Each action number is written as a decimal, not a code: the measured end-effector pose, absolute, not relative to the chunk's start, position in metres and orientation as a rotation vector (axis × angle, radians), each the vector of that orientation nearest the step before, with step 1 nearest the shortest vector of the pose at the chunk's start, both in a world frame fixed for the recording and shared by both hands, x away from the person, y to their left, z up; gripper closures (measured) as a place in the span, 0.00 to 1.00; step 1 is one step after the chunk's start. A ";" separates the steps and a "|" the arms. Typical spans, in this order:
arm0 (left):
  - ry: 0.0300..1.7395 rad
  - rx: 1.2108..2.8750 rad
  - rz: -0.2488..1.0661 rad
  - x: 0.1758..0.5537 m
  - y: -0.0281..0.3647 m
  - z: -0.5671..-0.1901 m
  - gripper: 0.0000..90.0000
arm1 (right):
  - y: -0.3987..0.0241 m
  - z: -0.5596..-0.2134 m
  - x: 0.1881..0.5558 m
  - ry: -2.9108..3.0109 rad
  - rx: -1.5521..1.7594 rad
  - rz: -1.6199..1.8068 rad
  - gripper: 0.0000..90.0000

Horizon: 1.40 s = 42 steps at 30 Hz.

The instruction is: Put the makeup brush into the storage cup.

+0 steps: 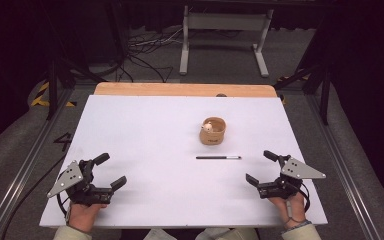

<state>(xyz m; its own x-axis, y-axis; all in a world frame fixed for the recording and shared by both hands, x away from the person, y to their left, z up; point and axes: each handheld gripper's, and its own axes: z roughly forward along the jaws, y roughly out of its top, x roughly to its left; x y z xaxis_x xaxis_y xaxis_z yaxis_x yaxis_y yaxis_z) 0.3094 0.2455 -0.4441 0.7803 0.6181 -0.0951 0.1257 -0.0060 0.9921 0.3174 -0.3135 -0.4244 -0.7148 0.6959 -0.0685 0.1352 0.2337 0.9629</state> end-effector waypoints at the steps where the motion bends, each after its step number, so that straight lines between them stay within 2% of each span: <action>1: 0.617 1.551 0.434 0.310 0.245 -0.444 0.02 | -0.313 -0.425 0.317 2.021 0.759 1.500 0.00; 17: 0.613 1.560 0.427 0.315 0.242 -0.443 0.02 | -0.310 -0.424 0.319 2.076 0.753 1.449 0.01; 42: 0.616 1.573 0.430 0.314 0.243 -0.444 0.03 | -0.266 -0.379 0.385 2.428 0.705 1.167 0.02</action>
<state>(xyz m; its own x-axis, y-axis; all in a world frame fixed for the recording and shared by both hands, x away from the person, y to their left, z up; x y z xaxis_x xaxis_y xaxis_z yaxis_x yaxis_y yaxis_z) 0.3141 0.2434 -0.4438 0.7823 0.6167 -0.0871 0.1305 -0.0257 0.9911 0.3849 -0.2656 -0.3792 -0.8130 0.5737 -0.0993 0.2809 0.5358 0.7962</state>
